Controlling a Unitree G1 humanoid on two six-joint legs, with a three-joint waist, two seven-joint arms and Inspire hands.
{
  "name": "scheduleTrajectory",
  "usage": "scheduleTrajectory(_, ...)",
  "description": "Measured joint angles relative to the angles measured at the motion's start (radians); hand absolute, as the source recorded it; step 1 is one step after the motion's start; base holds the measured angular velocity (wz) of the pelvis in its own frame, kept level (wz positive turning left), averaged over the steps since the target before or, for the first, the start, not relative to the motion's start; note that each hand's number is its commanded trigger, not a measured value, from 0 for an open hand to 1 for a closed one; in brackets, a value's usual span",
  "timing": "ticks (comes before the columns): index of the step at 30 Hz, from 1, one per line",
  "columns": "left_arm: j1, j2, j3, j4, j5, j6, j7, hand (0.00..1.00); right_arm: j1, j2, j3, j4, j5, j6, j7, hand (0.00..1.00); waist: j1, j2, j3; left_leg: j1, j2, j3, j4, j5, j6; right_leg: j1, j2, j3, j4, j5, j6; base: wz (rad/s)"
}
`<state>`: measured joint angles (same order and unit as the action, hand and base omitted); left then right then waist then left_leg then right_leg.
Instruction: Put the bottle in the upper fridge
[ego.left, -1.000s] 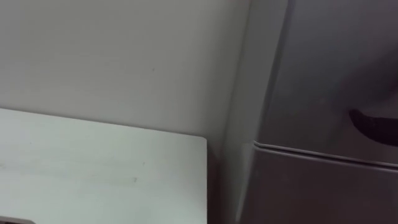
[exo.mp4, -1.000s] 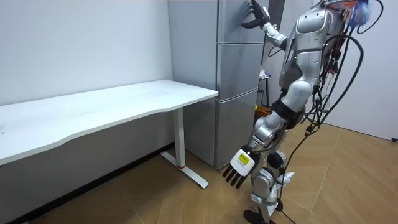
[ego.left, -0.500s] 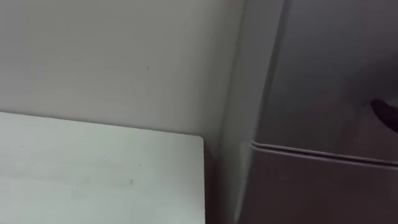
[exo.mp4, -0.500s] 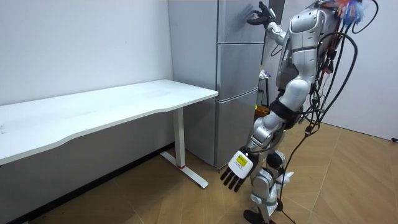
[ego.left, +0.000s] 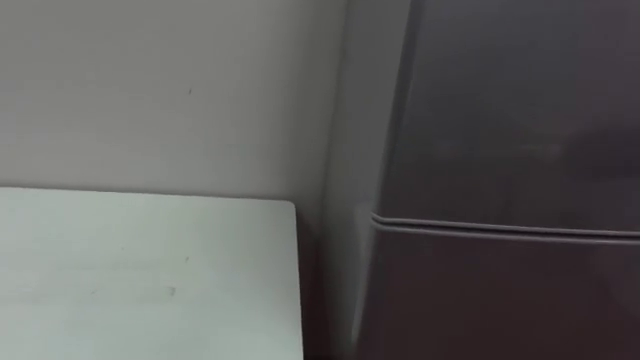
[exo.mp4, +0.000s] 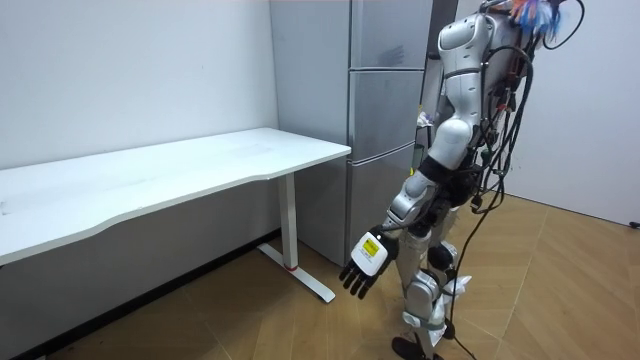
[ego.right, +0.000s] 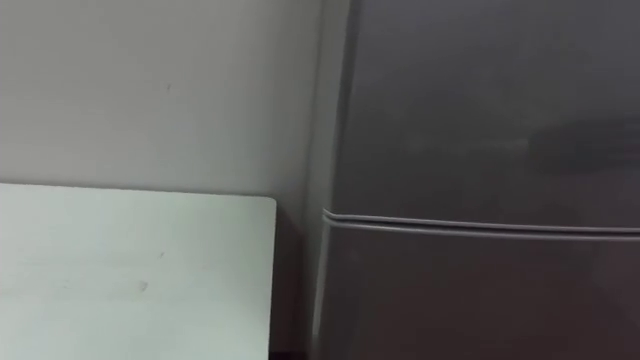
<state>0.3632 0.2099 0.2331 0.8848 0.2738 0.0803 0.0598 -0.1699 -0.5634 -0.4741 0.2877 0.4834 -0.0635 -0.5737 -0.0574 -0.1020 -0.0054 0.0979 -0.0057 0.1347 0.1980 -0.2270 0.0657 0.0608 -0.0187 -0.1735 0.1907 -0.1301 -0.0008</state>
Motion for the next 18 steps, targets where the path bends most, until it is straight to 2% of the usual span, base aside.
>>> scheduleTrajectory(5,0.014,0.000,0.001,-0.002,-0.007,0.001,0.004,0.00,0.061,0.003,-0.044,0.038,0.051,0.001,-0.027,0.00,-0.002,-0.002,-0.0016,0.002,0.001,0.003,-0.009,-0.001,-0.001,-0.002,0.004,0.008,-0.005,0.000,0.000,-0.02)
scheduleTrajectory(8,0.023,0.000,0.001,0.006,-0.006,0.001,0.020,0.00,0.105,0.011,-0.053,0.110,0.066,0.001,-0.050,0.00,-0.001,-0.002,0.0017,0.012,0.002,0.005,-0.014,-0.001,-0.002,0.007,0.005,0.009,-0.006,0.000,0.000,0.00)
scheduleTrajectory(11,0.027,-0.001,0.000,0.013,-0.007,0.003,0.024,0.00,0.141,0.035,-0.057,0.162,0.066,0.002,-0.071,0.00,-0.001,0.008,0.0028,0.016,0.002,0.005,-0.017,-0.001,-0.002,0.010,0.005,0.009,-0.006,0.000,0.001,-0.01)
scheduleTrajectory(14,0.023,-0.007,-0.001,0.014,-0.008,0.003,0.026,0.00,0.162,0.066,-0.057,0.238,0.066,0.002,-0.082,0.00,-0.002,0.015,-0.0009,0.020,0.003,0.013,-0.016,-0.002,-0.003,0.011,0.004,0.011,-0.005,-0.001,0.000,-0.05)
scheduleTrajectory(16,0.016,-0.015,-0.001,0.013,-0.007,0.004,0.027,0.00,0.193,0.096,-0.048,0.295,0.082,0.002,-0.083,0.00,0.004,0.021,-0.0006,0.023,0.005,0.020,-0.017,-0.002,-0.003,0.012,0.008,0.029,-0.006,-0.002,-0.001,-0.08)
scheduleTrajectory(18,0.019,-0.023,-0.001,0.013,-0.007,0.006,0.030,0.00,0.217,0.107,-0.032,0.345,0.113,0.014,-0.072,0.00,0.008,0.024,0.0002,0.030,0.005,0.027,-0.019,-0.001,-0.004,0.014,0.009,0.035,-0.006,-0.004,-0.002,-0.08)
